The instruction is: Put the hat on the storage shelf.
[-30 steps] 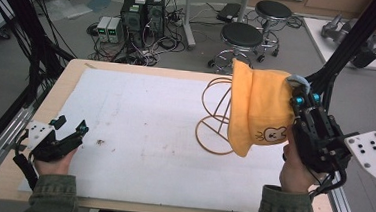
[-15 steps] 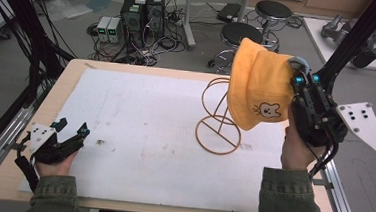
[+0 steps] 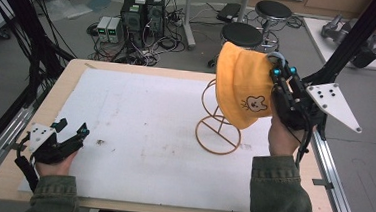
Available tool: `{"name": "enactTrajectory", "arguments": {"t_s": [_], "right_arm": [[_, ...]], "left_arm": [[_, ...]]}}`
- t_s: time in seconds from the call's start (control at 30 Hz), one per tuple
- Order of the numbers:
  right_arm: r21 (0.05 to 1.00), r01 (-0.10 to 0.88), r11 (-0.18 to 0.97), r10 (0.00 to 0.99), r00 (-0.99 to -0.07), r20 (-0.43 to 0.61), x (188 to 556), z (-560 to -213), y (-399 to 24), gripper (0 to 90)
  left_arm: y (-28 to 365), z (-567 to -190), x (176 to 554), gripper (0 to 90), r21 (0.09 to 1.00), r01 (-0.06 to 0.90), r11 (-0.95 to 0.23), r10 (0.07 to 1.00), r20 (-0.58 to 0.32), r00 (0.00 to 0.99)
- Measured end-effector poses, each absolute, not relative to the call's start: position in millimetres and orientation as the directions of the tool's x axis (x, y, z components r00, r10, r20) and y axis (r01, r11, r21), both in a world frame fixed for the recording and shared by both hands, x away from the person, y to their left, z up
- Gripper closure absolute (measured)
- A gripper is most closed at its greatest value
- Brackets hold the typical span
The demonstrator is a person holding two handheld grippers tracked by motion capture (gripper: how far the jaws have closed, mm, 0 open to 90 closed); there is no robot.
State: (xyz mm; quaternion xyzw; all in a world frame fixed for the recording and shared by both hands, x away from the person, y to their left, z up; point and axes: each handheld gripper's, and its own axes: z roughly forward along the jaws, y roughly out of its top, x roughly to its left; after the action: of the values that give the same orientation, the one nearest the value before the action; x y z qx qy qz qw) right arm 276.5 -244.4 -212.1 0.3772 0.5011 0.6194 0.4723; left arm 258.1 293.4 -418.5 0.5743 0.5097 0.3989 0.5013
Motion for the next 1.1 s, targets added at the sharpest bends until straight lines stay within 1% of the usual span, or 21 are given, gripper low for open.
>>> {"name": "enactTrajectory", "arguments": {"t_s": [0.33, 0.4, 0.6, 0.97, 1.1], "right_arm": [[0.985, -0.169, -0.037, 0.953, -0.301, -0.015, 288.3, -217.1, -232.2, 83.5], [0.988, -0.148, -0.035, 0.945, -0.327, -0.016, 291.7, -218.7, -229.2, 83.4], [0.994, -0.108, -0.005, 0.932, -0.362, -0.034, 299.6, -223.1, -218.3, 83.2], [0.999, -0.035, 0.013, 0.928, -0.372, -0.025, 307.6, -234.6, -212.6, 82.5], [0.999, -0.024, 0.030, 0.928, -0.372, -0.037, 308.9, -236.9, -211.6, 82.4]], "left_arm": [[295.1, -418.3, 258.9, 30.5, 0.983, 0.183, 0.032, 0.986, -0.061, 0.153], [295.1, -418.3, 258.9, 30.5, 0.983, 0.181, 0.033, 0.986, -0.062, 0.155], [294.6, -418.4, 258.8, 30.5, 0.983, 0.182, 0.031, 0.986, -0.060, 0.155], [295.9, -419.4, 258.5, 30.5, 0.981, 0.188, 0.039, 0.985, -0.069, 0.159], [295.3, -419.3, 258.2, 30.5, 0.982, 0.188, 0.036, 0.985, -0.067, 0.160]]}}
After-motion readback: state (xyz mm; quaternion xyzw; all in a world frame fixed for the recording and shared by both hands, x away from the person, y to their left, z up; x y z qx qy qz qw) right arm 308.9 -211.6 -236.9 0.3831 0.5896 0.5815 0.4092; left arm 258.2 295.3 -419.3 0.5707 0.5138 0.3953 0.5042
